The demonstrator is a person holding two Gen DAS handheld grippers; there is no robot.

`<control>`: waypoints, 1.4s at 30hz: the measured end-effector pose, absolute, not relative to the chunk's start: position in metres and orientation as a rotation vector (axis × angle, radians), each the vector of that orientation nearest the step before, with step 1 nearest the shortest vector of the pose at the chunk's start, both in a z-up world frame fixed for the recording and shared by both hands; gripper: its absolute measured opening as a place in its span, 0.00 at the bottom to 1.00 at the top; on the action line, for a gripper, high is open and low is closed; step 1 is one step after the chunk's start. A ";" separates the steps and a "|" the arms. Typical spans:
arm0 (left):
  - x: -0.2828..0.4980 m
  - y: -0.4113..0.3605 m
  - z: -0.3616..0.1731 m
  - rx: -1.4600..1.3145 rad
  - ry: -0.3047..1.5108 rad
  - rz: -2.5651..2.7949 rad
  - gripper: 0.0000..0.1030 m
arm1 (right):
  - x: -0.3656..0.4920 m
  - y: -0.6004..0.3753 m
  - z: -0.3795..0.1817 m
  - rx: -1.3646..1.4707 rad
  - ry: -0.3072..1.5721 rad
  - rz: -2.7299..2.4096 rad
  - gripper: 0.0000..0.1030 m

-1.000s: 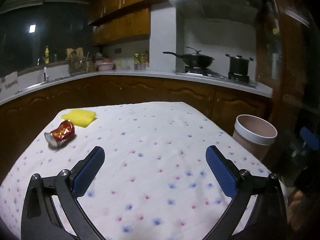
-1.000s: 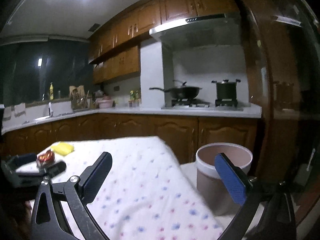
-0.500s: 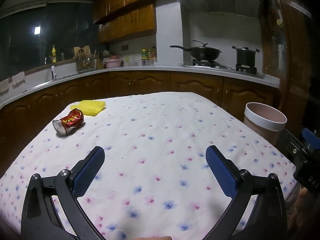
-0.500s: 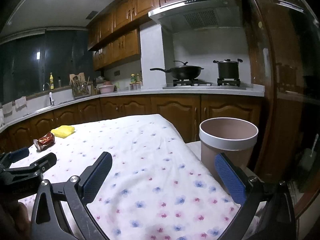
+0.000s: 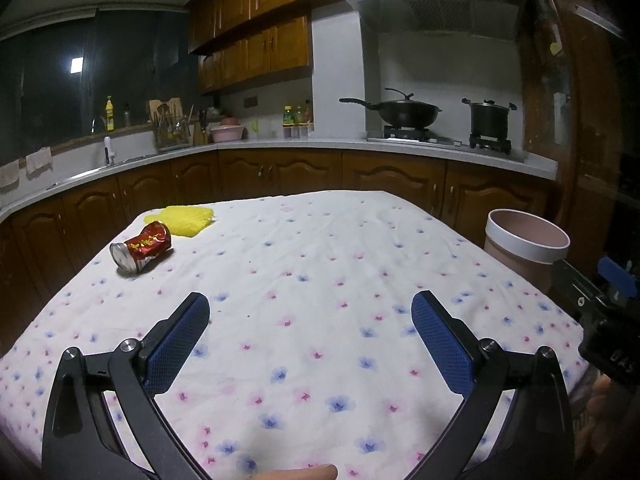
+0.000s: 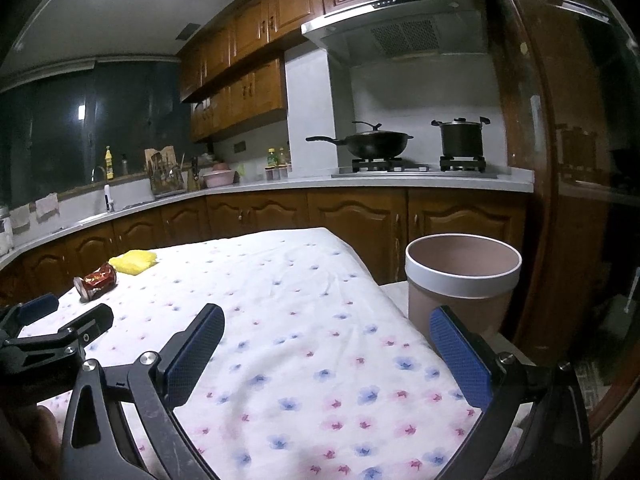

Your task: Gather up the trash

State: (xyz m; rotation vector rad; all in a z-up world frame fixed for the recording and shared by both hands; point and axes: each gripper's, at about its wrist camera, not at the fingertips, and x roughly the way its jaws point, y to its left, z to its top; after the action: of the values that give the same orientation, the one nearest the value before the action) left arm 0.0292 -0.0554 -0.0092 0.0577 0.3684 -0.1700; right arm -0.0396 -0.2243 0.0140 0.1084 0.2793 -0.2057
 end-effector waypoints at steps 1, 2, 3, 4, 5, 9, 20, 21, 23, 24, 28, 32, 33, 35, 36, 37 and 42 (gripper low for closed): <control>0.029 -0.055 -0.009 0.057 0.370 -0.171 1.00 | -0.040 -0.224 0.014 0.110 0.279 -0.205 1.00; 0.029 -0.055 -0.009 0.055 0.369 -0.172 1.00 | -0.040 -0.224 0.014 0.109 0.279 -0.206 1.00; 0.029 -0.055 -0.009 0.055 0.367 -0.172 1.00 | -0.040 -0.224 0.014 0.108 0.279 -0.206 1.00; 0.029 -0.055 -0.009 0.055 0.366 -0.170 1.00 | -0.039 -0.225 0.014 0.107 0.278 -0.206 1.00; 0.028 -0.056 -0.008 0.054 0.365 -0.169 1.00 | -0.039 -0.224 0.014 0.107 0.278 -0.205 1.00; 0.026 -0.056 -0.008 0.056 0.362 -0.169 1.00 | -0.039 -0.224 0.014 0.111 0.277 -0.202 1.00; 0.022 -0.058 -0.005 0.063 0.352 -0.167 1.00 | -0.041 -0.222 0.016 0.112 0.274 -0.196 1.00; 0.021 -0.058 -0.005 0.062 0.351 -0.168 1.00 | -0.040 -0.222 0.017 0.113 0.275 -0.196 1.00; 0.021 -0.058 -0.005 0.062 0.350 -0.165 1.00 | -0.040 -0.221 0.017 0.116 0.275 -0.194 1.00; 0.021 -0.058 -0.005 0.062 0.350 -0.166 1.00 | -0.040 -0.220 0.018 0.117 0.276 -0.193 1.00; 0.021 -0.058 -0.005 0.063 0.351 -0.163 1.00 | -0.040 -0.220 0.018 0.115 0.276 -0.193 1.00; 0.020 -0.058 -0.005 0.064 0.346 -0.160 1.00 | -0.040 -0.219 0.017 0.115 0.275 -0.191 1.00; 0.020 -0.058 -0.005 0.063 0.346 -0.162 1.00 | -0.041 -0.219 0.017 0.115 0.275 -0.192 1.00; 0.019 -0.058 -0.005 0.064 0.346 -0.159 1.00 | -0.041 -0.219 0.016 0.117 0.277 -0.191 1.00; 0.019 -0.058 -0.005 0.065 0.345 -0.158 1.00 | -0.040 -0.218 0.017 0.120 0.279 -0.190 1.00; 0.018 -0.058 -0.004 0.065 0.345 -0.157 1.00 | -0.040 -0.218 0.017 0.119 0.279 -0.190 1.00; 0.018 -0.057 -0.005 0.061 0.349 -0.160 1.00 | -0.041 -0.217 0.015 0.122 0.281 -0.189 1.00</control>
State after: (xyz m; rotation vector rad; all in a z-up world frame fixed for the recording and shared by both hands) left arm 0.0185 -0.0575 -0.0046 0.0609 0.3485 -0.1598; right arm -0.0406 -0.2169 0.0154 0.1216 0.2805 -0.1888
